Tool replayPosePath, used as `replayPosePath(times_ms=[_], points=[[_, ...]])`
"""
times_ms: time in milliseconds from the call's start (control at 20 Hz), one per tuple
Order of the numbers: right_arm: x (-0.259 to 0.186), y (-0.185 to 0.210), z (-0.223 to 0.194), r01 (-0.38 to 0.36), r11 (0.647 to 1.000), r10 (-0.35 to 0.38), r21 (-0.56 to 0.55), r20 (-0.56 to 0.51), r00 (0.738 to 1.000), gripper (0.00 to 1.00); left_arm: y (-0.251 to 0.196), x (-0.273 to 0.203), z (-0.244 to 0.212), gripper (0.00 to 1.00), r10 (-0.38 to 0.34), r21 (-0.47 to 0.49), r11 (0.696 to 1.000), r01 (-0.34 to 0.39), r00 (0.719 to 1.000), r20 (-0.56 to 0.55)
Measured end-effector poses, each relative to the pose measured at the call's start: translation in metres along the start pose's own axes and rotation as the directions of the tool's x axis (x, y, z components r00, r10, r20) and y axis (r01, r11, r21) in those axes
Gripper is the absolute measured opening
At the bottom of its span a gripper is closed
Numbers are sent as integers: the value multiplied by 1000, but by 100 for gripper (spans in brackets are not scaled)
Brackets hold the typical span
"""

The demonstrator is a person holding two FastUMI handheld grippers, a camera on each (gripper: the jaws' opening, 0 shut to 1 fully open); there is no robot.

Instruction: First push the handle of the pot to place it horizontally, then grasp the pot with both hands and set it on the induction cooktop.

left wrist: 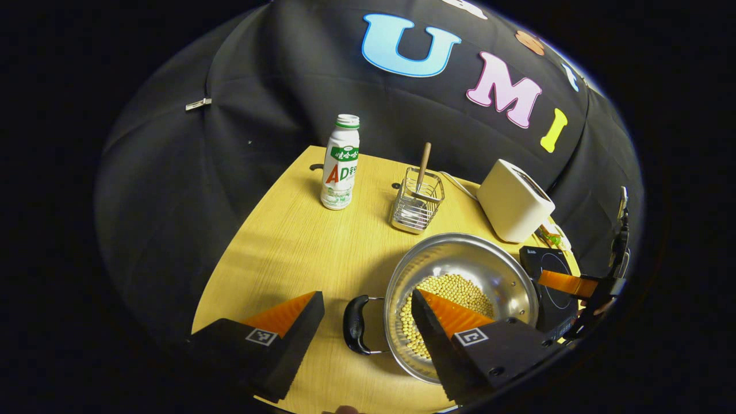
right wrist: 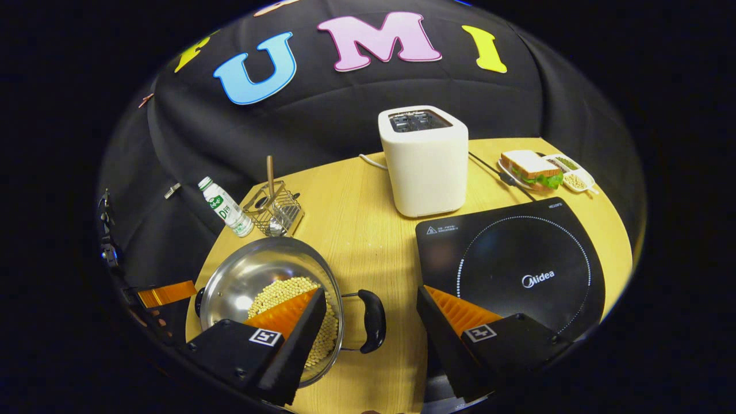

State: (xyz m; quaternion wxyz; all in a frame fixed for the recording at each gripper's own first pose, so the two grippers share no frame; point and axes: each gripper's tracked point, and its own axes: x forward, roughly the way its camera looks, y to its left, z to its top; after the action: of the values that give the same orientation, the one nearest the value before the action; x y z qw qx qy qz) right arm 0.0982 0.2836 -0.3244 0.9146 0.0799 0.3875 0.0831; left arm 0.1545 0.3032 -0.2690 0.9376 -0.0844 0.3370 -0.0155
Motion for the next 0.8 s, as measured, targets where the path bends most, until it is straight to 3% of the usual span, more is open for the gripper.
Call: replayPosePath(times_ms=[300,650,700,750,800], points=[[24,7,-16,-28,999,29,25,-44,999,99,2,23,-26,96,6,-4,1000,-7,997,-77],[40,17,-42,-22,999,24,24,-103,994,99,-3,41,-49,95,-41,-55,998,34,991,-127],[43,19,-45,-24,1000,25,15,-109,994,89,-1,42,-50,95,-45,-63,997,37,991,-128],[42,22,-50,-30,1000,30,6,-119,992,94,-1,45,-52,93,-49,-69,997,40,990,-135],[44,19,-54,-16,1000,14,-13,-122,992,93,-3,45,-53,92,-56,-77,996,46,989,-137]])
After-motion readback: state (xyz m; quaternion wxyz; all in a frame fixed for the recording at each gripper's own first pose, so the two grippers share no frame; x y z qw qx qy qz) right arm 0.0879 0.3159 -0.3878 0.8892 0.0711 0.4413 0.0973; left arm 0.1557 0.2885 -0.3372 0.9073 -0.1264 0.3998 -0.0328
